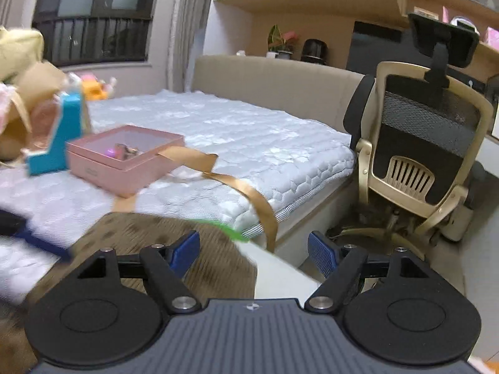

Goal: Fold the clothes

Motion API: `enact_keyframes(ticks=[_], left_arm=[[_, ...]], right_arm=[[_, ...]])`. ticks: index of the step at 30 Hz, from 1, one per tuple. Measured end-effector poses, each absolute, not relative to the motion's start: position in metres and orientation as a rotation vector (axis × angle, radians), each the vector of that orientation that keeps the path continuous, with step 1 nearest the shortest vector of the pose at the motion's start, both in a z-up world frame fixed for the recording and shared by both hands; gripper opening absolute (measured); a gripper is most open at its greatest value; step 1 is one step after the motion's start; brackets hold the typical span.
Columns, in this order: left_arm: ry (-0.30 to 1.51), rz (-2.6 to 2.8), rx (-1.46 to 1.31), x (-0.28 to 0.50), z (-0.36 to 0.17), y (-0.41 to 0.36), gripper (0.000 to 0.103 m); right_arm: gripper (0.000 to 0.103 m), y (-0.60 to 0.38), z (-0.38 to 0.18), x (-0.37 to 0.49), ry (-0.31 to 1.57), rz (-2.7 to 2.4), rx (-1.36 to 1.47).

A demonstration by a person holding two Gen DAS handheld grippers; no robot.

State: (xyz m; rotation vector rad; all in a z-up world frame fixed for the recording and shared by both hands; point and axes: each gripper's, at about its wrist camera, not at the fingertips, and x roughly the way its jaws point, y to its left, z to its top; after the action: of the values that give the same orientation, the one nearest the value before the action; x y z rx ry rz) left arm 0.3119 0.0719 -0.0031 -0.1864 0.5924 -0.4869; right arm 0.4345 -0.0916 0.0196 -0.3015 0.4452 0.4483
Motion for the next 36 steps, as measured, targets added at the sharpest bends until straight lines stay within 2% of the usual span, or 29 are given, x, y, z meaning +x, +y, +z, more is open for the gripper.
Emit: enact_keyframes(ticks=[2,5,10,12,17,25,30,36], left_arm=[[0.596,-0.472,-0.103,0.307,-0.007,0.063,0.095],[0.608,-0.421,-0.028,0.299,-0.007,0.061,0.095],[0.606,-0.389,-0.042,0.272,-0.004,0.068,0.096],[0.606,-0.363,-0.015,0.260,-0.007,0.062,0.096],[0.674,-0.282,0.026,0.253,-0.022,0.055,0.096],[0.470,-0.529,-0.059,0.253,0.035,0.037,0.097],[0.612,-0.653,-0.158,0.297,0.007,0.031,0.097],[0.729,-0.648,-0.213,0.326,-0.026,0.038,0.098]], right_arm=[[0.077,-0.084,-0.004,0.458,0.503,0.362,-0.405],[0.068,-0.104,-0.027,0.472,0.592,0.270,-0.417],[0.068,-0.153,-0.005,0.419,0.536,0.334,-0.247],[0.074,-0.160,0.001,0.390,0.513,0.397,-0.226],[0.076,-0.155,-0.024,0.354,0.705,0.464,-0.150],[0.077,-0.160,-0.026,0.329,0.654,0.448,-0.186],[0.085,-0.166,-0.018,0.314,0.561,0.437,-0.242],[0.087,-0.197,-0.011,0.325,0.532,0.360,-0.189]])
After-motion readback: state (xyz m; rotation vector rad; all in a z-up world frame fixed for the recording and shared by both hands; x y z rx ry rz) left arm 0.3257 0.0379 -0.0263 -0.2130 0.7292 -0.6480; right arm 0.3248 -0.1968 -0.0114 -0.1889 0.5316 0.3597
